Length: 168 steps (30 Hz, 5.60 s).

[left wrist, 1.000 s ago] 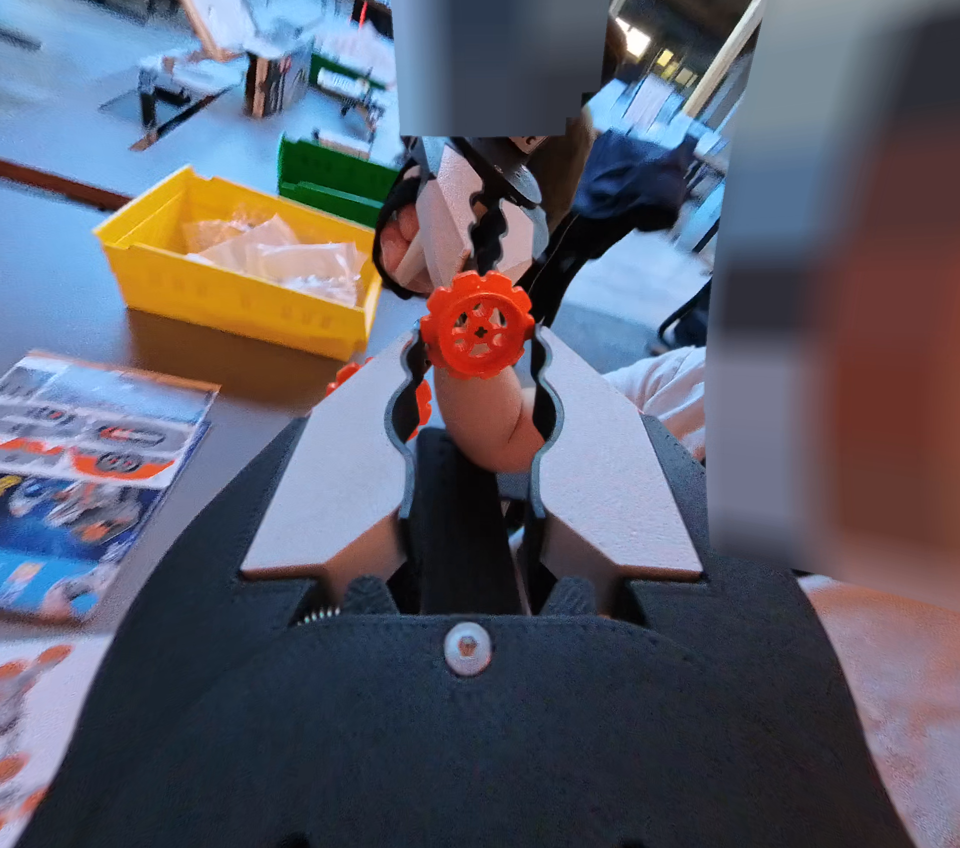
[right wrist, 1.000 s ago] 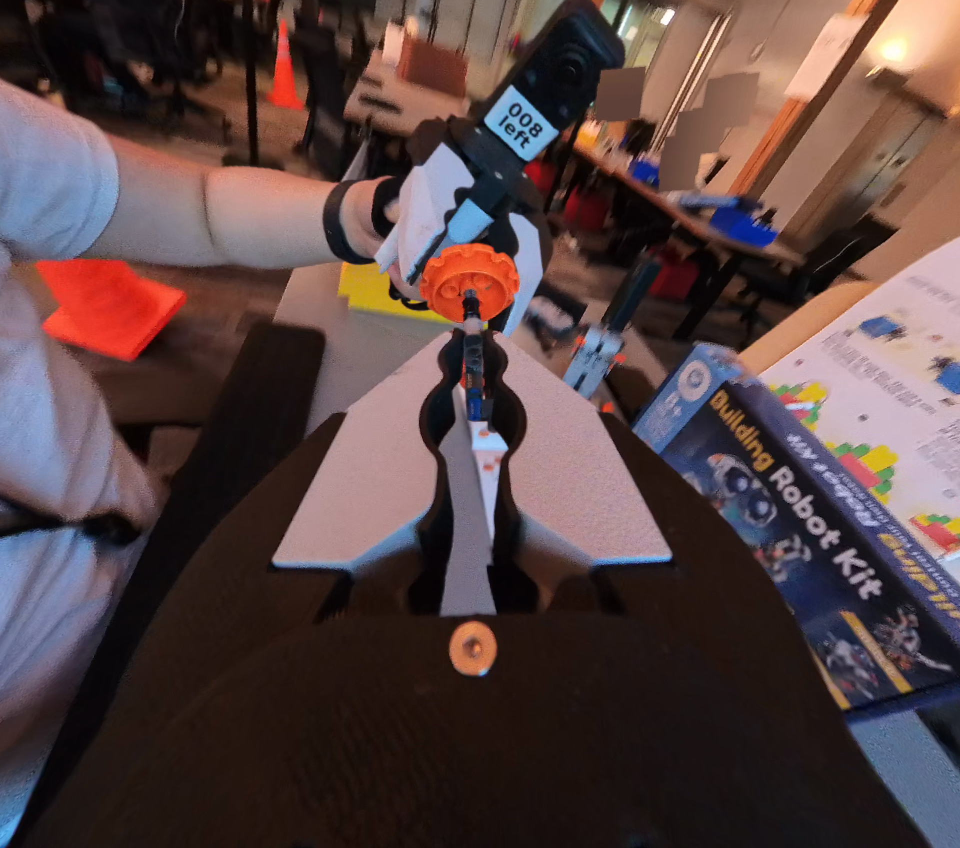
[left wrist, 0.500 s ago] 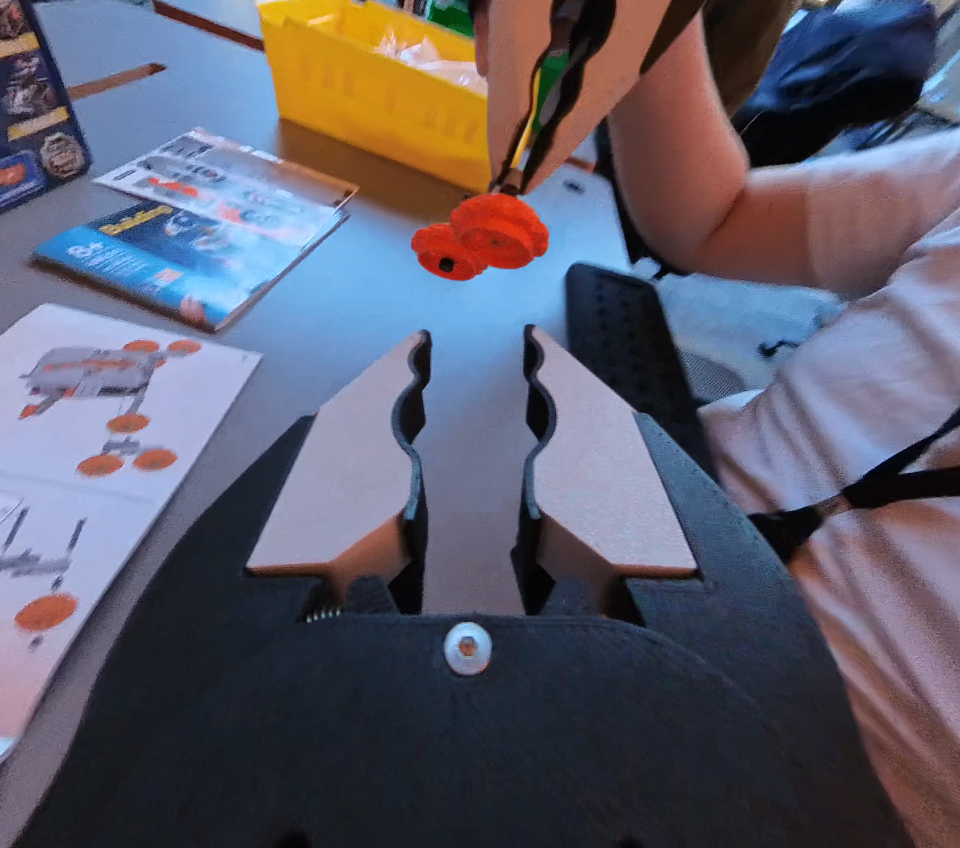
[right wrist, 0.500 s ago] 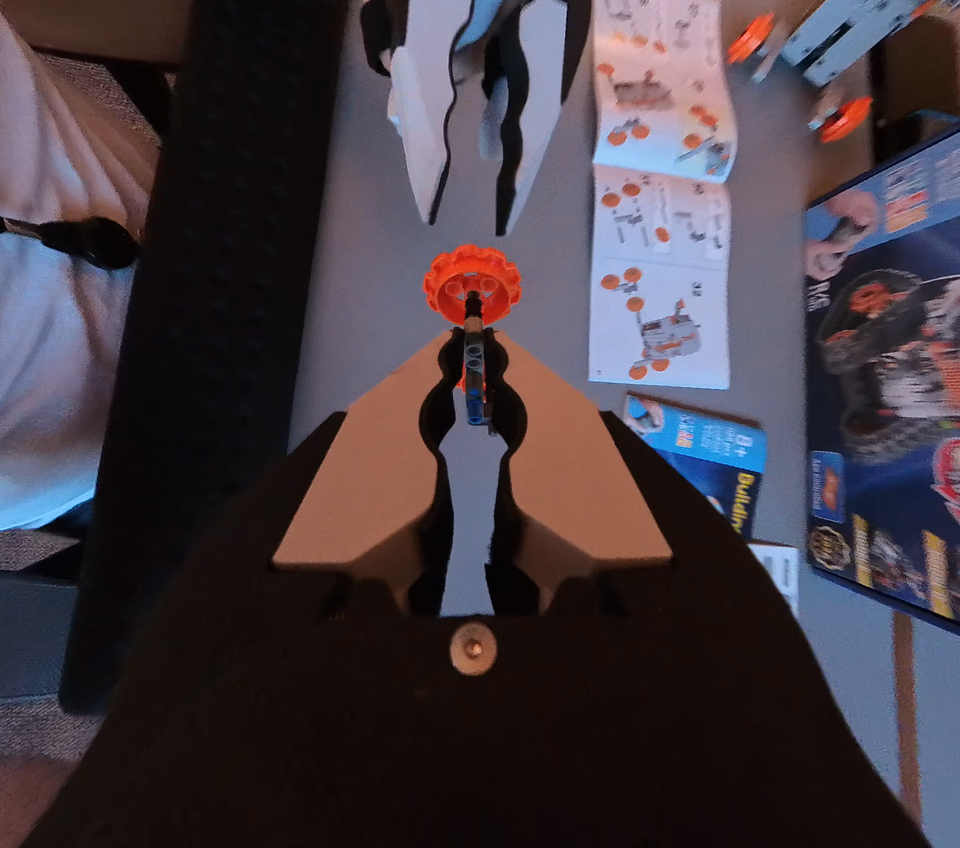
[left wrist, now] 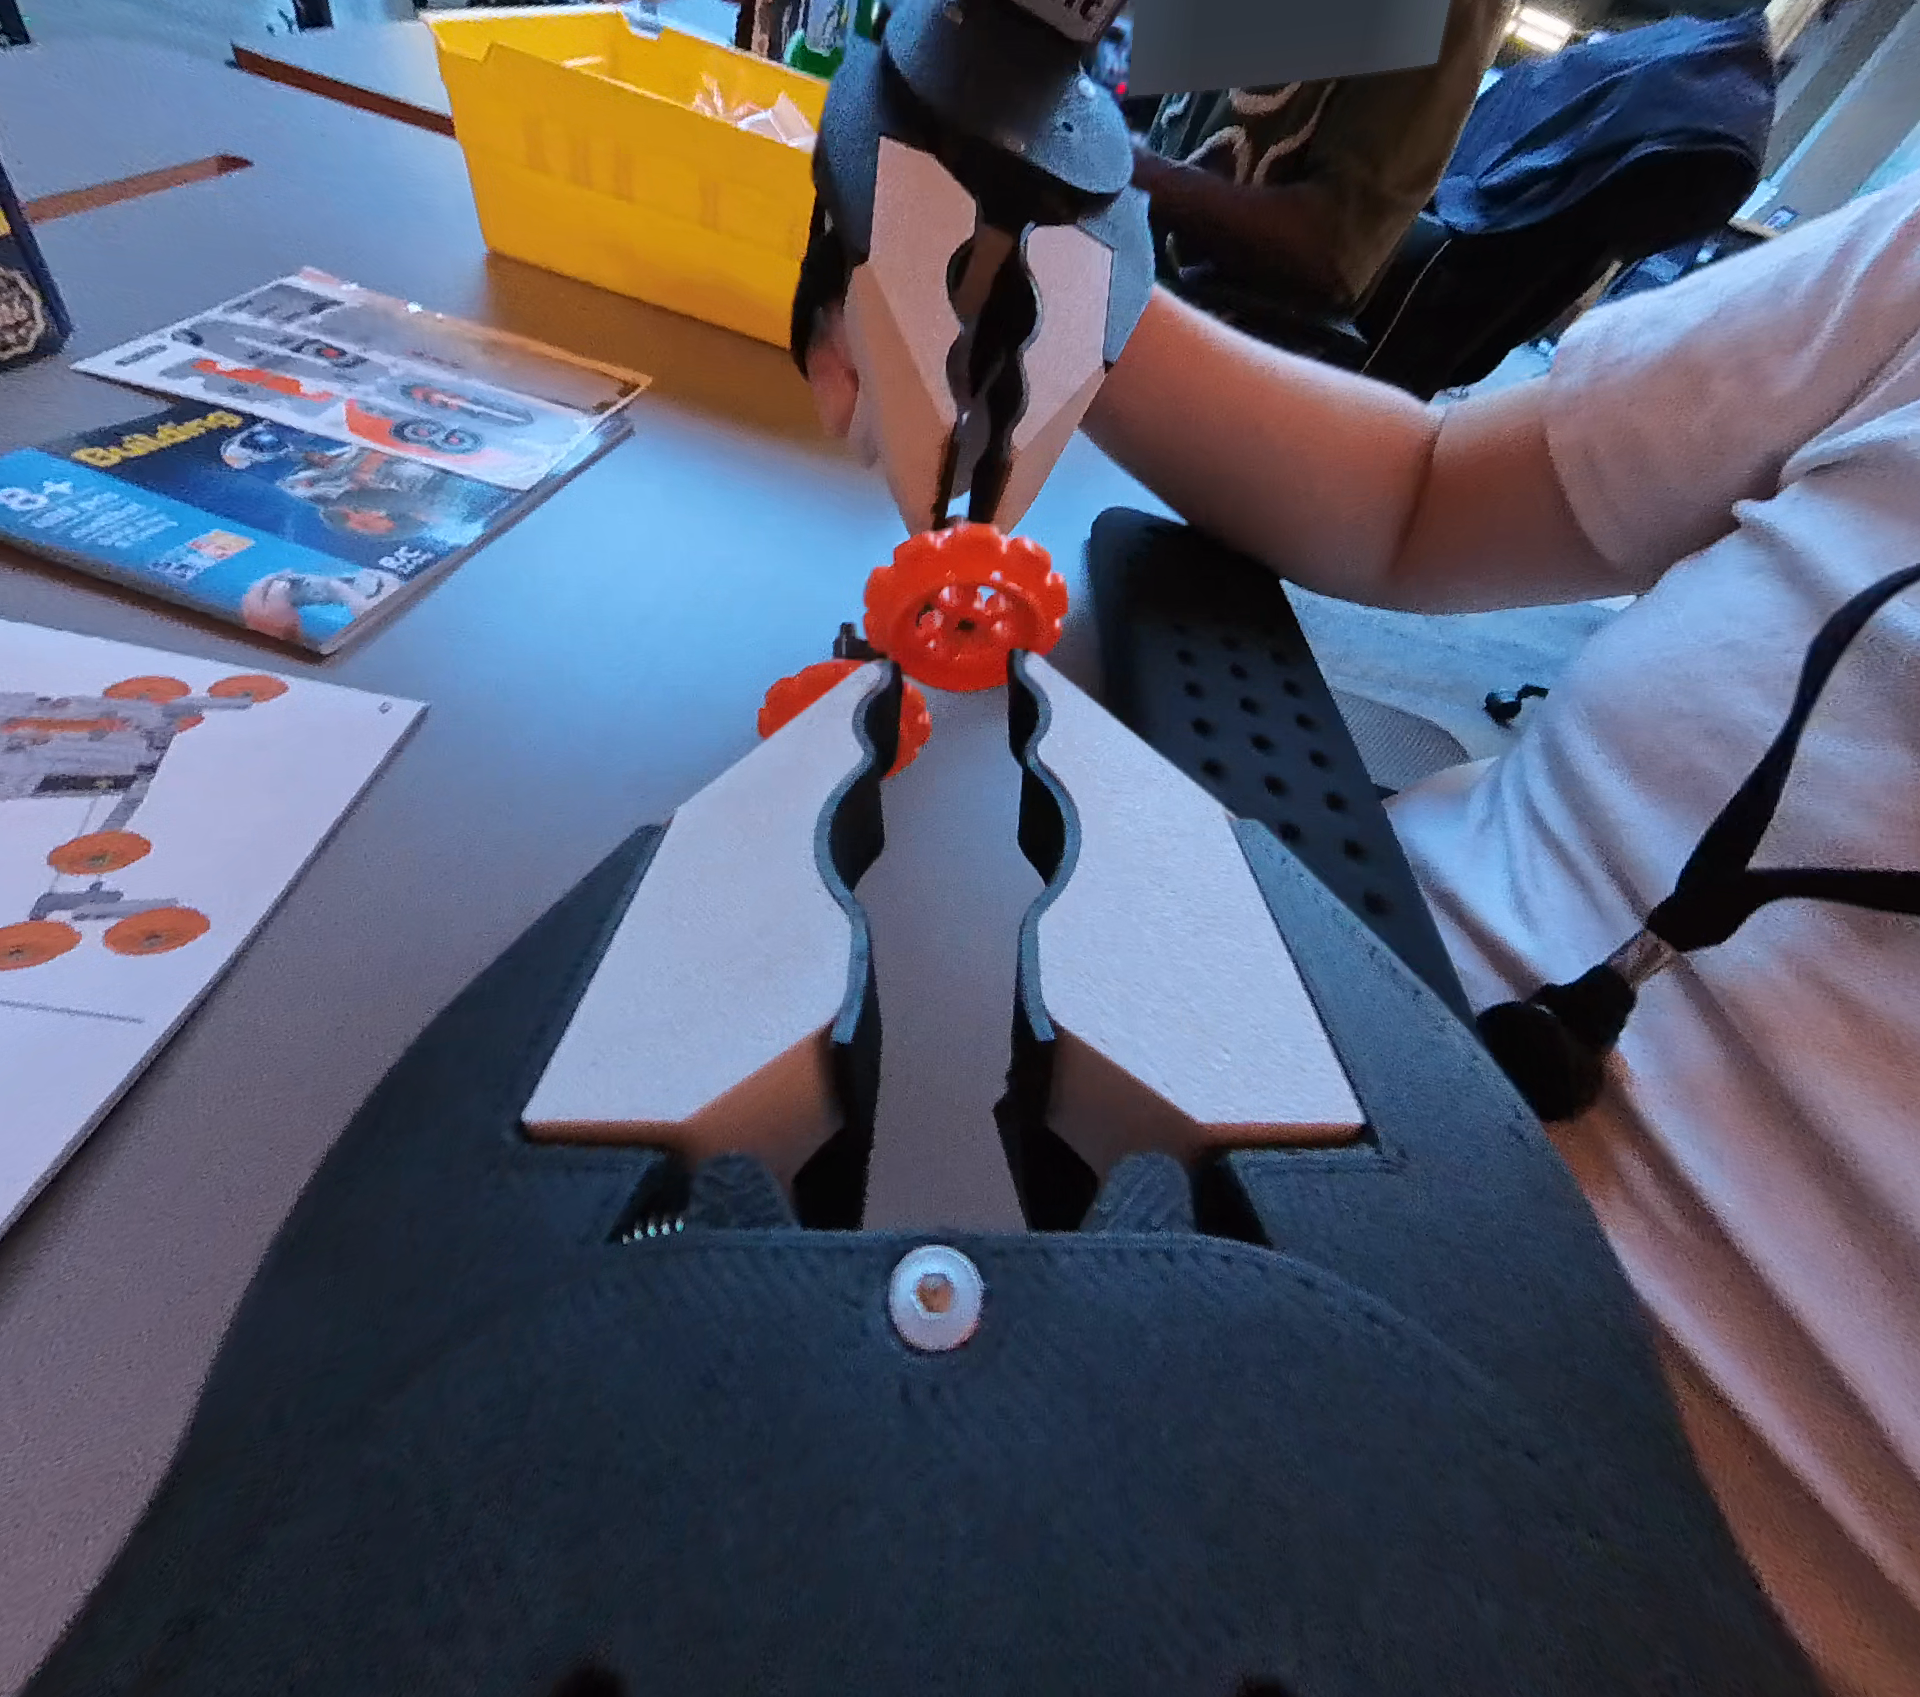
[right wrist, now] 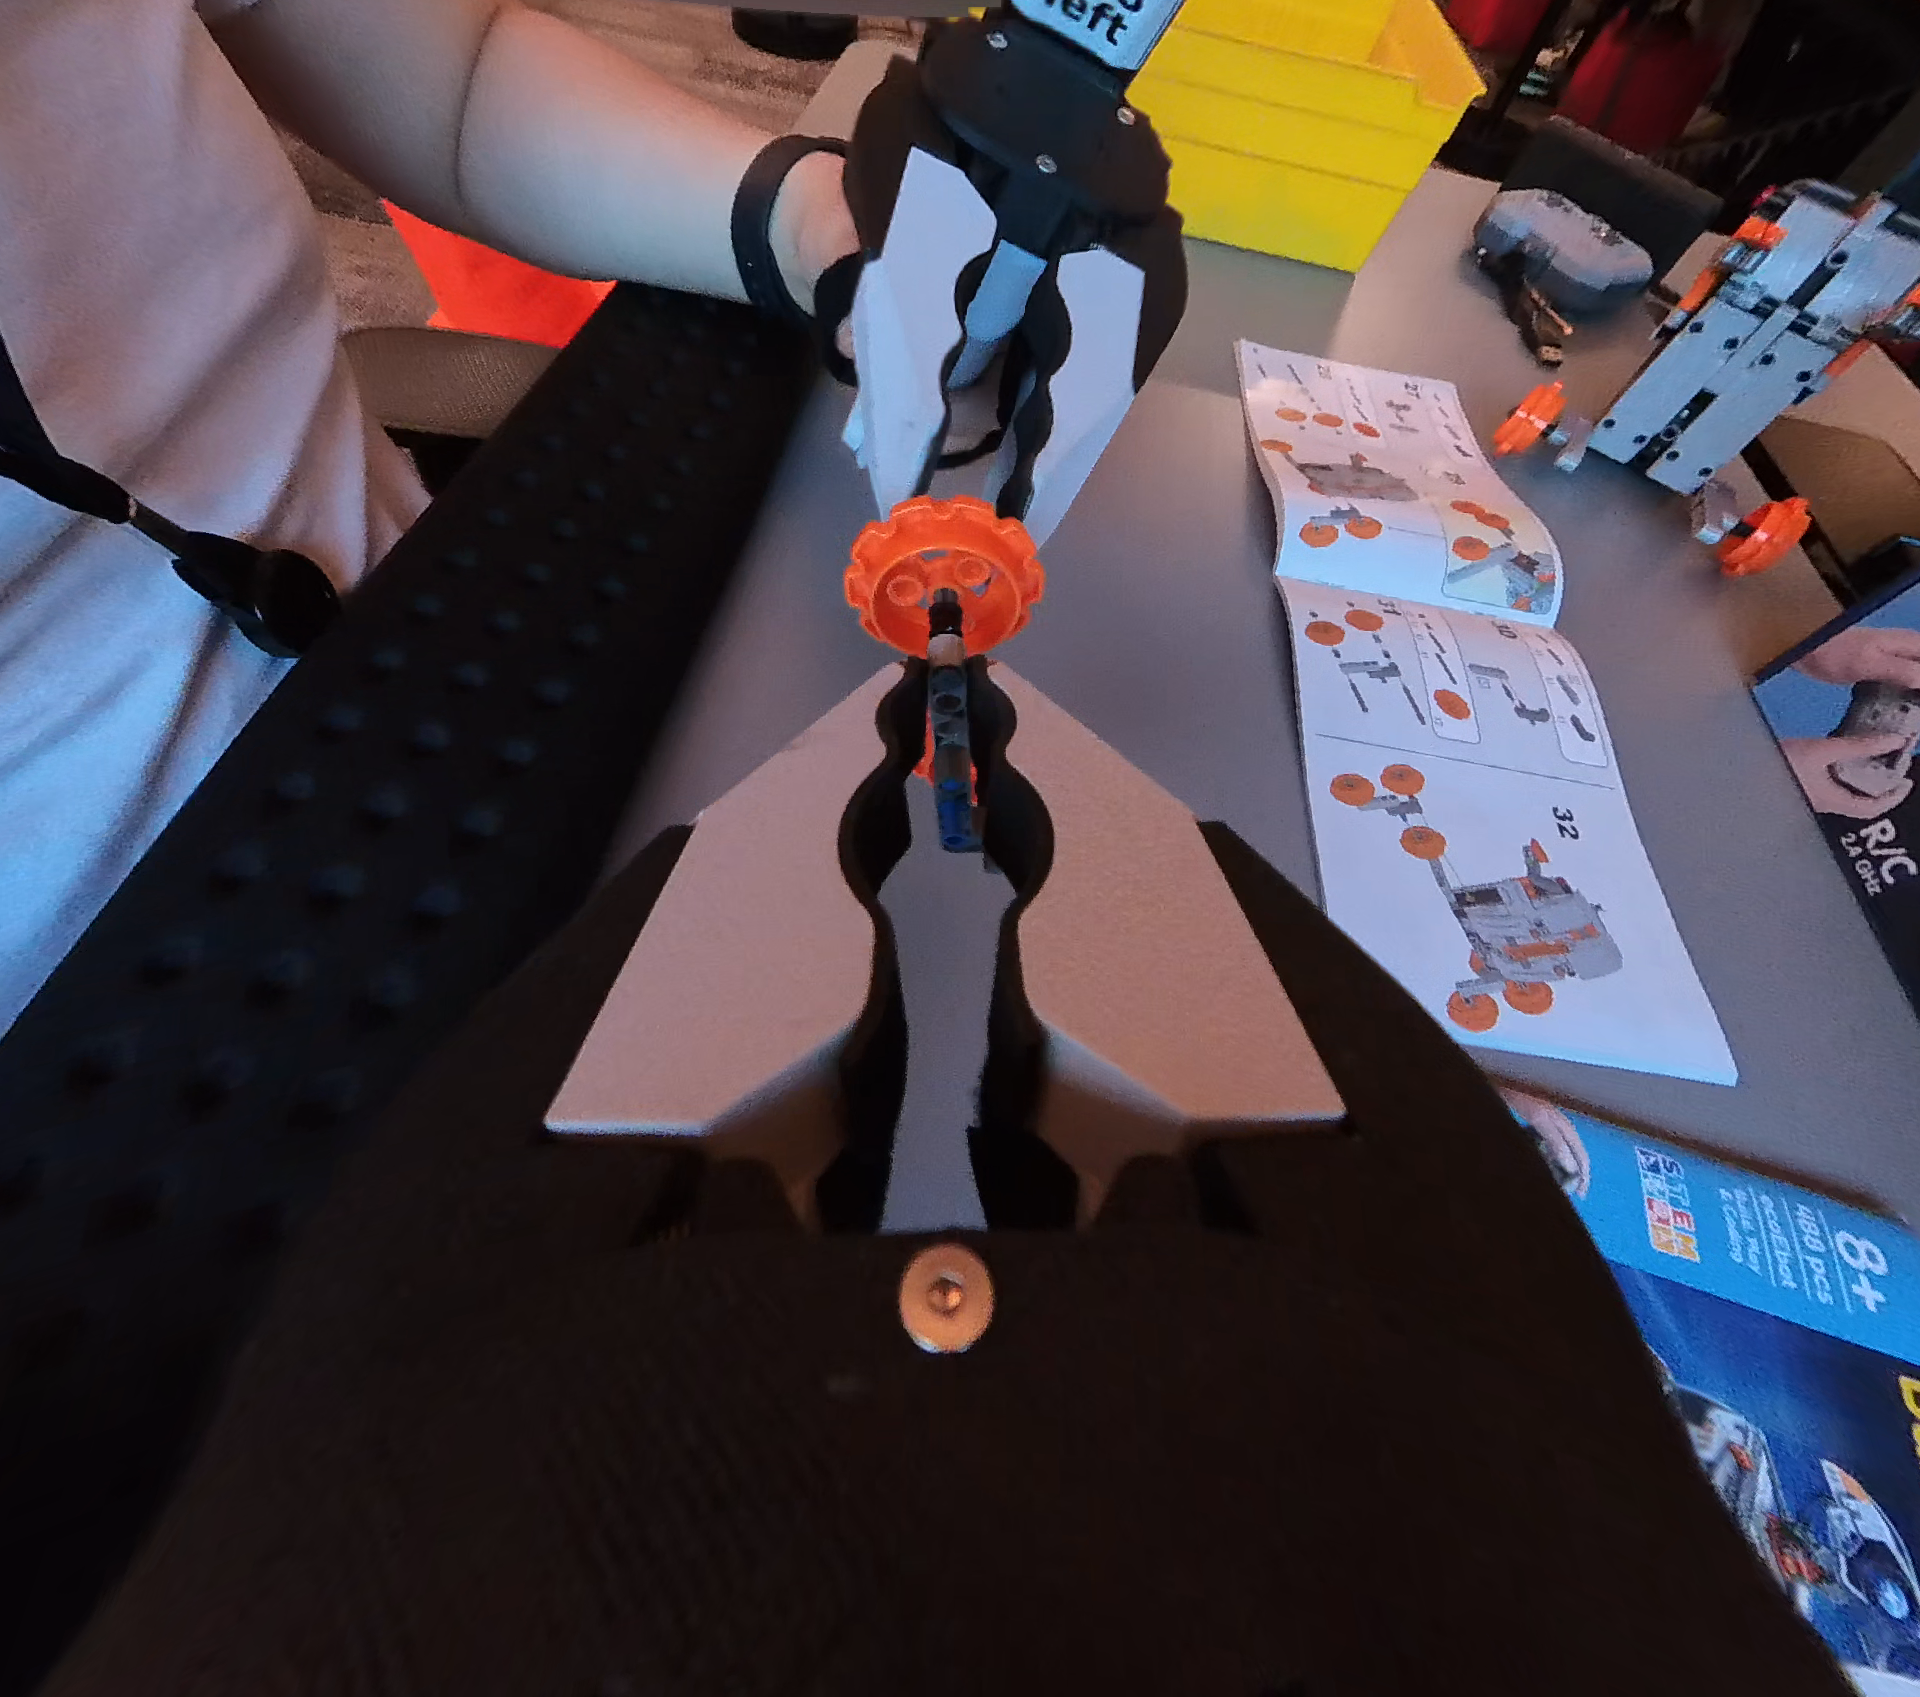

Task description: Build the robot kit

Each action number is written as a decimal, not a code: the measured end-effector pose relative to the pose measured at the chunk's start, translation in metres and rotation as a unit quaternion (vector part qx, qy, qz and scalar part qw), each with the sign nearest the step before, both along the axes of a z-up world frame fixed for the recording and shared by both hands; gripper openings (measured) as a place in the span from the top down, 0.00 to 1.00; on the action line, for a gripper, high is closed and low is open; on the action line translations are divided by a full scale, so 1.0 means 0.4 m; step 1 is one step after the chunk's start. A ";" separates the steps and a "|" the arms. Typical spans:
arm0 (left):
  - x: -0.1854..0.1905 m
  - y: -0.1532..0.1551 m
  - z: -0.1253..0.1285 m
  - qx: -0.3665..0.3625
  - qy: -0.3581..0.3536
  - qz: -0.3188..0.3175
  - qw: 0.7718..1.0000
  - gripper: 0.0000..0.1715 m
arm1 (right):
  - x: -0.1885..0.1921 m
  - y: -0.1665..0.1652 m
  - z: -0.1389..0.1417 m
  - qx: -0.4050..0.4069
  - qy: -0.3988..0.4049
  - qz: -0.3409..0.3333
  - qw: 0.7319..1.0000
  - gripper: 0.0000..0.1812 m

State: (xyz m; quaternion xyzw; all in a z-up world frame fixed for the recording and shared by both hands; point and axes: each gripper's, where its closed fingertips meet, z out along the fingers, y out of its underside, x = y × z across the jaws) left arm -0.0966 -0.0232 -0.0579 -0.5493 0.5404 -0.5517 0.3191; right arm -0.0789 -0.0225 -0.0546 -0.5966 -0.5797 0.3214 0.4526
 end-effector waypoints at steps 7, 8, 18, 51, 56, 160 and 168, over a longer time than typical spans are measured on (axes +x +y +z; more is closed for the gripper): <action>-0.024 0.005 0.022 0.040 -0.009 0.011 0.999 0.91 | 0.000 0.000 0.018 -0.011 0.049 0.007 0.999 0.97; -0.023 0.000 0.024 0.039 -0.011 0.006 0.999 0.91 | 0.000 0.000 0.021 -0.013 0.057 0.008 0.998 0.97; -0.014 0.002 -0.010 0.066 0.024 0.014 0.997 0.80 | -0.006 0.005 -0.009 -0.011 0.043 -0.018 0.999 0.97; 0.031 0.060 -0.008 -0.038 -0.002 0.047 0.998 0.94 | -0.061 0.098 0.040 -0.241 0.307 -0.076 0.918 0.97; -0.034 0.134 -0.138 0.084 0.227 0.085 0.967 0.94 | -0.023 0.114 -0.062 -0.168 0.144 -0.122 0.968 0.79; -0.020 0.142 -0.206 0.307 0.243 0.064 0.918 0.84 | -0.053 0.135 -0.172 0.045 -0.062 -0.179 0.981 0.76; -0.013 0.132 -0.169 0.286 0.215 0.070 0.931 0.84 | -0.064 0.138 -0.156 0.095 -0.073 -0.188 0.975 0.79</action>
